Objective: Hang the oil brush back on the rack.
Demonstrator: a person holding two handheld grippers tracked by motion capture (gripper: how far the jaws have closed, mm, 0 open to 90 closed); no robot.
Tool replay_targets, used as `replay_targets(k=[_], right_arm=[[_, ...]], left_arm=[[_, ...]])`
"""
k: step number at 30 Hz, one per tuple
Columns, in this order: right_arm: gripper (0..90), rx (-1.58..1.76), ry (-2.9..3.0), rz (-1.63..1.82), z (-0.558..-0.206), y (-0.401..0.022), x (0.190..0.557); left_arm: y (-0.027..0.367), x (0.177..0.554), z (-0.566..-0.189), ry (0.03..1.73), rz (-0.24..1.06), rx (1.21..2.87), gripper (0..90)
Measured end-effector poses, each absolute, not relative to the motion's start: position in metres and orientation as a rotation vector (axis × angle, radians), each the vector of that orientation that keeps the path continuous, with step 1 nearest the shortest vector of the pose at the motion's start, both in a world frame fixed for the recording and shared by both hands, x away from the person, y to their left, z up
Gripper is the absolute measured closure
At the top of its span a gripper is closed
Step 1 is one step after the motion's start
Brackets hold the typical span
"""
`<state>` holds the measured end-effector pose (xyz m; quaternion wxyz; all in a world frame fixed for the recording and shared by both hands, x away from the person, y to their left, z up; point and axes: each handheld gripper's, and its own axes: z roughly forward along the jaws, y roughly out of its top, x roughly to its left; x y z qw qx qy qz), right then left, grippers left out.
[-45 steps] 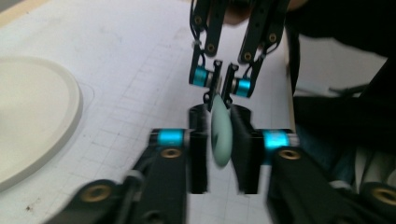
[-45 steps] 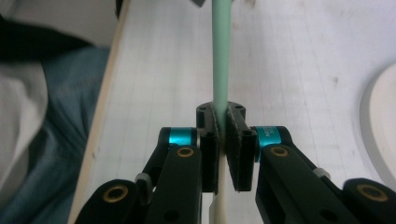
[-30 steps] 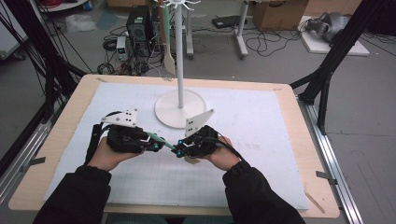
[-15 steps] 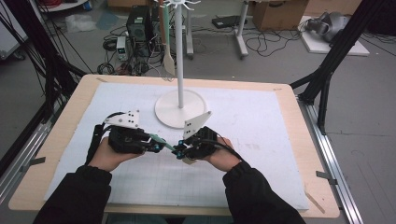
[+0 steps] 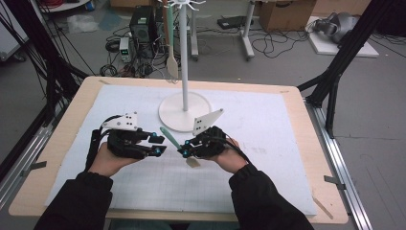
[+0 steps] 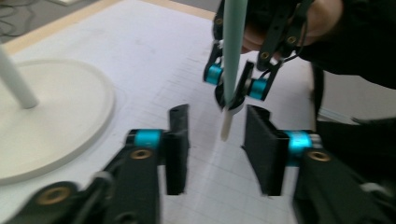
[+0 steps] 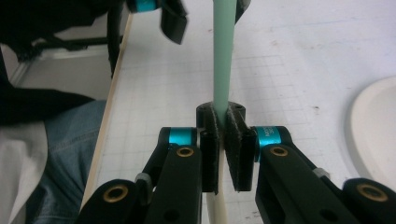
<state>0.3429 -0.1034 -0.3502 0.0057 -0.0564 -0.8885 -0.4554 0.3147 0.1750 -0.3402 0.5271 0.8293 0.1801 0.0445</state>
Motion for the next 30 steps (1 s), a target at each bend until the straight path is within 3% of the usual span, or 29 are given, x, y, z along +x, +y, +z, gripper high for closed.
replay_targets(k=[12, 30], right_arm=[[84.7, -0.336, -2.717, -1.524, -0.337, -0.123, 0.36], [84.7, -0.484, -2.668, -1.67, -0.293, -0.142, 0.379]], left_arm=[[0.201, 0.306, -0.351, 0.561, 0.201, 1.916, 39.0], [0.224, 0.298, -0.353, 0.632, 0.296, 1.889, 30.3]])
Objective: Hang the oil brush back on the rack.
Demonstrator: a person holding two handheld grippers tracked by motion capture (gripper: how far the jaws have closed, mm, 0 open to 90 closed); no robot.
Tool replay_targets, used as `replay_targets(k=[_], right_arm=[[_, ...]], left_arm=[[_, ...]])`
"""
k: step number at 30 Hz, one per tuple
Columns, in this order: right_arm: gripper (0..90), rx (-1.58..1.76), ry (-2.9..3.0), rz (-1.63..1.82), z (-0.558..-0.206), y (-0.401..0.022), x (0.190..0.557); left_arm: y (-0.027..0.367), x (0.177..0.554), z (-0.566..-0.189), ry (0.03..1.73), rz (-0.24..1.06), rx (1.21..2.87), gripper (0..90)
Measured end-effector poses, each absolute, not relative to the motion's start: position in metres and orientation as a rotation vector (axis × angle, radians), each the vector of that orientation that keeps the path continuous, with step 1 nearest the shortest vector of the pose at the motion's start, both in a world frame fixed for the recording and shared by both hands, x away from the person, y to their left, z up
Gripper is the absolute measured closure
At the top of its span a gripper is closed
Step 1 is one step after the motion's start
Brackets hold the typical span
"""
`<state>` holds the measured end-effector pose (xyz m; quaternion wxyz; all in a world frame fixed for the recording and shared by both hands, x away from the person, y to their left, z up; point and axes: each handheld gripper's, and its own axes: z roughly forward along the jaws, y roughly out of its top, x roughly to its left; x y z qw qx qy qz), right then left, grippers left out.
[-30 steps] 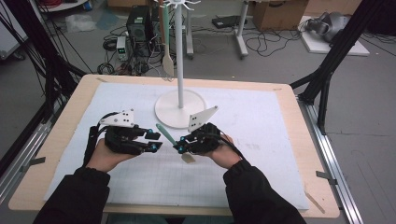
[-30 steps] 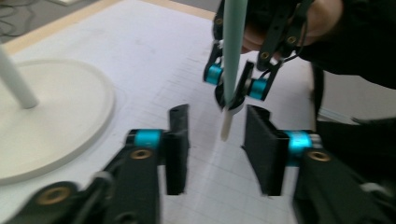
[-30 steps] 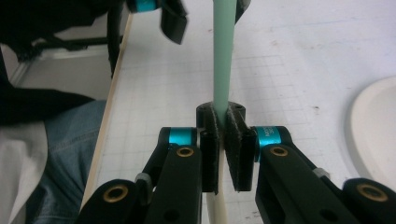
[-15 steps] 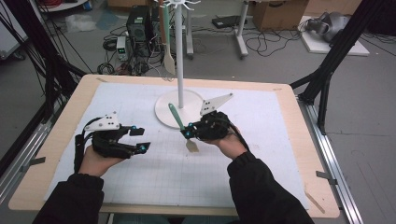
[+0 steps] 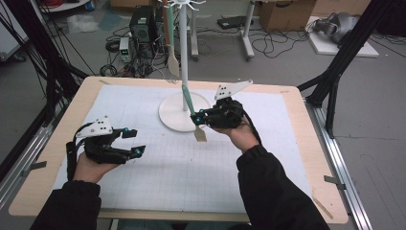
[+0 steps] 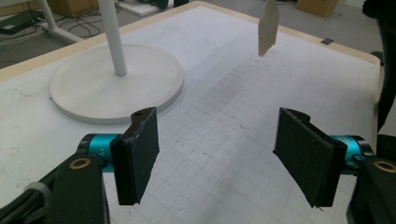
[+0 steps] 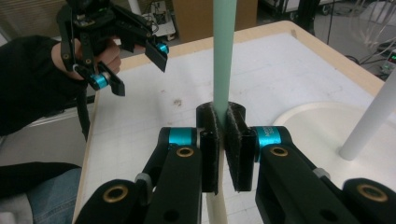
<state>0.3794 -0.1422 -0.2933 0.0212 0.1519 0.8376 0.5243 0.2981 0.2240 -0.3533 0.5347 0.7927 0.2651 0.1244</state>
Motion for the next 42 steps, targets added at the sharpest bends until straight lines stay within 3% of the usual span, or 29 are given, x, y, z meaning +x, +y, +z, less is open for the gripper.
replay_targets(k=[12, 42], right_arm=[[84.7, 0.466, 2.545, 1.637, -0.258, -0.14, 0.393], [84.7, 0.499, 2.483, 1.664, -0.209, -0.125, 0.422]], left_arm=[[0.226, 0.298, -0.355, 0.646, 0.308, 1.892, 29.3], [0.231, 0.299, -0.356, 0.662, 0.328, 1.893, 28.3]])
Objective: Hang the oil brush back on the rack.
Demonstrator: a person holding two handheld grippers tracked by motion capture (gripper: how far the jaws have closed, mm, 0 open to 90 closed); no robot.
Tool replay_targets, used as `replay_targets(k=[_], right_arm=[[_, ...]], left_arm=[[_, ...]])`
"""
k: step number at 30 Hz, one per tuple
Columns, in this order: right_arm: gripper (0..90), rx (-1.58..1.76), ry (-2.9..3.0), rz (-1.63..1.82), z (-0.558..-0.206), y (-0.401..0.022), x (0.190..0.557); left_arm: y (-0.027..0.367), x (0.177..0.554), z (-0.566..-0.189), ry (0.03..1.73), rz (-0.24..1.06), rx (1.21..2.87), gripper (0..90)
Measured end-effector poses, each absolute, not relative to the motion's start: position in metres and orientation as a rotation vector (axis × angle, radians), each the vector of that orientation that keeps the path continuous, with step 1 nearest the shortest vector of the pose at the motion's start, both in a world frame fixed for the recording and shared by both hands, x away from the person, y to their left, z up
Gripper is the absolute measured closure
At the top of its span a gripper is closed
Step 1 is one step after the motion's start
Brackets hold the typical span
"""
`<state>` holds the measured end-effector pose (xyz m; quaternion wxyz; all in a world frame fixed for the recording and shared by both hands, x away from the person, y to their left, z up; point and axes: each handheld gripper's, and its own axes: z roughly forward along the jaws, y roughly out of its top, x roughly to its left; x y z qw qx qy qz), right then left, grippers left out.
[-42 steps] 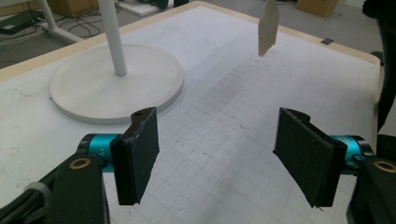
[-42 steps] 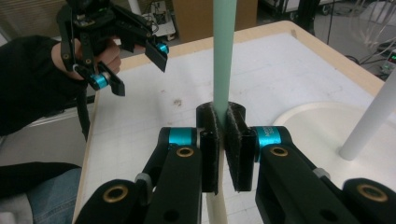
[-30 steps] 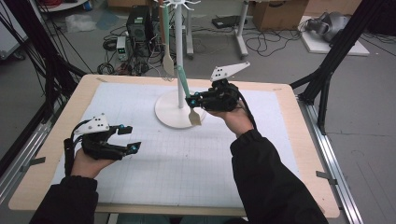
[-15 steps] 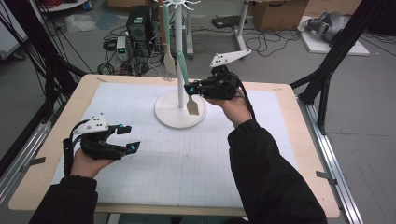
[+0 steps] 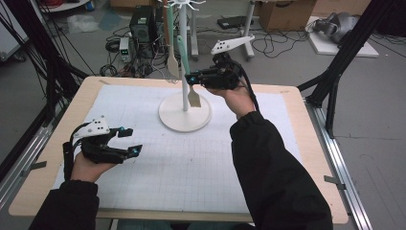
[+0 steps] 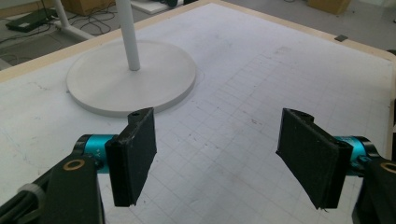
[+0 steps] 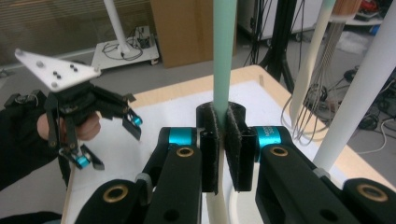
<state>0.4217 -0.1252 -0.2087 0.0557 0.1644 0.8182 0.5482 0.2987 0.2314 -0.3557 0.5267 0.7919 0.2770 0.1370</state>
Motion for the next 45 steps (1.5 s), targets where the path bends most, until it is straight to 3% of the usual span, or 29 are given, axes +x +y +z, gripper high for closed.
replay_targets(k=[28, 45], right_arm=[[84.7, 0.551, 2.45, 1.674, -0.17, -0.114, 0.459], [84.6, 0.625, 2.461, 1.699, -0.174, -0.113, 0.473]], left_arm=[[0.232, 0.301, -0.357, 0.664, 0.339, 1.901, 28.3], [0.23, 0.3, -0.358, 0.647, 0.323, 1.9, 28.4]])
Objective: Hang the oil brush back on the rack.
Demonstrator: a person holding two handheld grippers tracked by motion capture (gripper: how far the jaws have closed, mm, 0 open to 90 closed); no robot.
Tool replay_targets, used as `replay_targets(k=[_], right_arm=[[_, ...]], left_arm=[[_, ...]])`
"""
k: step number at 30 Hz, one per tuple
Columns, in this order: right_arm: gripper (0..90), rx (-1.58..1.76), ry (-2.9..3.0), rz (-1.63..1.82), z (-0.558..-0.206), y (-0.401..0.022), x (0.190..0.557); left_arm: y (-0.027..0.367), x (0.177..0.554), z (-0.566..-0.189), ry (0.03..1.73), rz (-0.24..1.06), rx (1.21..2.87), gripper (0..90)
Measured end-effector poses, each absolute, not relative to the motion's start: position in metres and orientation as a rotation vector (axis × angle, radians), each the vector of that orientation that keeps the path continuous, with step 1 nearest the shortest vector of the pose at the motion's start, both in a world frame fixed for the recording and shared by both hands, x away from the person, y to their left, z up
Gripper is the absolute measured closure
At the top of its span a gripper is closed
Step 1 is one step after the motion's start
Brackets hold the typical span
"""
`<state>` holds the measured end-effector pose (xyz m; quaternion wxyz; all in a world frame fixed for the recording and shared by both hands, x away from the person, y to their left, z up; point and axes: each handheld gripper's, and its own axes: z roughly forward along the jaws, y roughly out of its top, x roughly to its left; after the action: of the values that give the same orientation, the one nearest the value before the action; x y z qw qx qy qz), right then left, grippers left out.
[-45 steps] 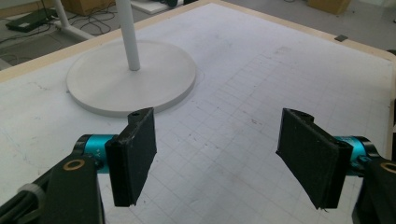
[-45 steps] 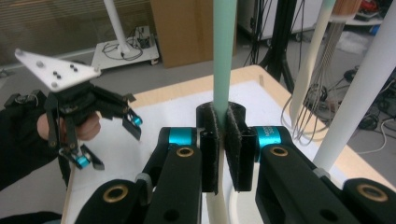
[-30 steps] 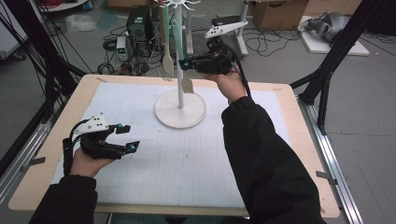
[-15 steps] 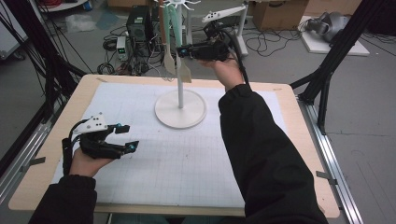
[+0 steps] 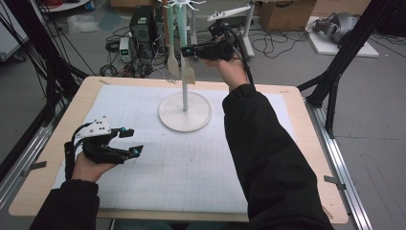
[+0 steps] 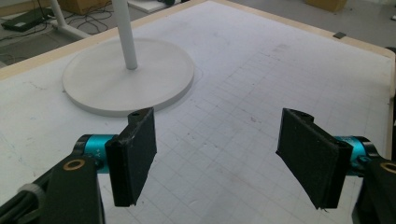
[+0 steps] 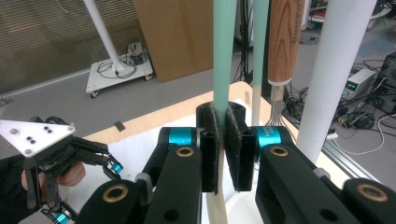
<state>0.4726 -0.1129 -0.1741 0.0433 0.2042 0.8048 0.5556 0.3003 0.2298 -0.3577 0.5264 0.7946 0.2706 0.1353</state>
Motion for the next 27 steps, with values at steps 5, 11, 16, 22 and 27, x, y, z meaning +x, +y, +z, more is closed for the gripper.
replay_targets(k=[5, 11, 16, 22, 27], right_arm=[[84.5, 0.64, 2.448, 1.693, -0.175, -0.113, 0.474], [84.2, 0.668, 2.452, 1.673, -0.177, -0.114, 0.477], [80.9, 0.674, 2.443, 1.658, -0.178, -0.113, 0.475], [66.1, 0.707, 2.415, 1.612, -0.181, -0.119, 0.47], [57.6, 0.748, 2.391, 1.574, -0.189, -0.13, 0.461]], left_arm=[[0.229, 0.3, -0.358, 0.642, 0.32, 1.902, 28.3], [0.228, 0.3, -0.358, 0.644, 0.318, 1.9, 28.3], [0.228, 0.3, -0.358, 0.642, 0.32, 1.904, 28.3], [0.228, 0.3, -0.358, 0.647, 0.321, 1.903, 28.0], [0.227, 0.3, -0.358, 0.644, 0.322, 1.912, 27.9]])
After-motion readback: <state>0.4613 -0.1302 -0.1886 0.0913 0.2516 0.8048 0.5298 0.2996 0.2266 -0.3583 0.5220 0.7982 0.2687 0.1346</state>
